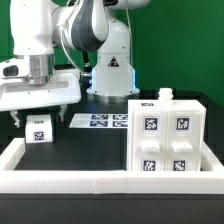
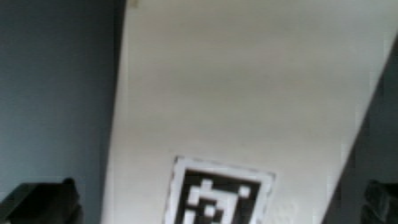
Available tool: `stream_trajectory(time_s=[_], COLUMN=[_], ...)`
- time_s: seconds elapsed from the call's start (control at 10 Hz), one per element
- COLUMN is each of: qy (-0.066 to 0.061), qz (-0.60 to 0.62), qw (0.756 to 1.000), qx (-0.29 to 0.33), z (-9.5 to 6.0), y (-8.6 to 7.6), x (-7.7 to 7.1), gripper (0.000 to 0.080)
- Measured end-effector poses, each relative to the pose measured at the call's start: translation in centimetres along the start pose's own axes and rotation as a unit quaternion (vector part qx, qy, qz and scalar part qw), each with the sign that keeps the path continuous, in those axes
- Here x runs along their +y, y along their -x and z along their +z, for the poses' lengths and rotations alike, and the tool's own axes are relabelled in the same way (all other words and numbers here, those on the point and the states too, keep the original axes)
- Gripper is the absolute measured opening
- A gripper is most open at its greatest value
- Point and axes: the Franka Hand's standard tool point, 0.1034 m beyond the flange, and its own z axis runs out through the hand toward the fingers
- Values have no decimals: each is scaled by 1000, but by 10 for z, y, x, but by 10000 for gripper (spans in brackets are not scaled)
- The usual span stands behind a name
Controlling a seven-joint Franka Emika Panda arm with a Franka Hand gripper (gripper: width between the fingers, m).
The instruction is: Assemble cabinet
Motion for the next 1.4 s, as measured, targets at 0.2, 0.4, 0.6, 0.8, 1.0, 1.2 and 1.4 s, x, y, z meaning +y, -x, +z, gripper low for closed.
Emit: stream_trajectory(time_s=[0.2, 0.4, 0.6, 0.8, 1.0, 1.2, 1.4], qy=[2, 1, 1, 4, 8, 6, -2], qz=[-5, -4, -5, -8, -11, -2, 32], qw=[1000, 1000, 1000, 1000, 1000, 1000, 999], qx=[-1, -1, -1, 2, 12, 26, 25], z=[5, 5, 5, 0, -24, -65, -95], y=[7, 7, 7, 3, -12, -46, -80], x=[2, 1, 1, 0, -16, -45, -70], gripper=[797, 557, 558, 558, 558, 560, 560])
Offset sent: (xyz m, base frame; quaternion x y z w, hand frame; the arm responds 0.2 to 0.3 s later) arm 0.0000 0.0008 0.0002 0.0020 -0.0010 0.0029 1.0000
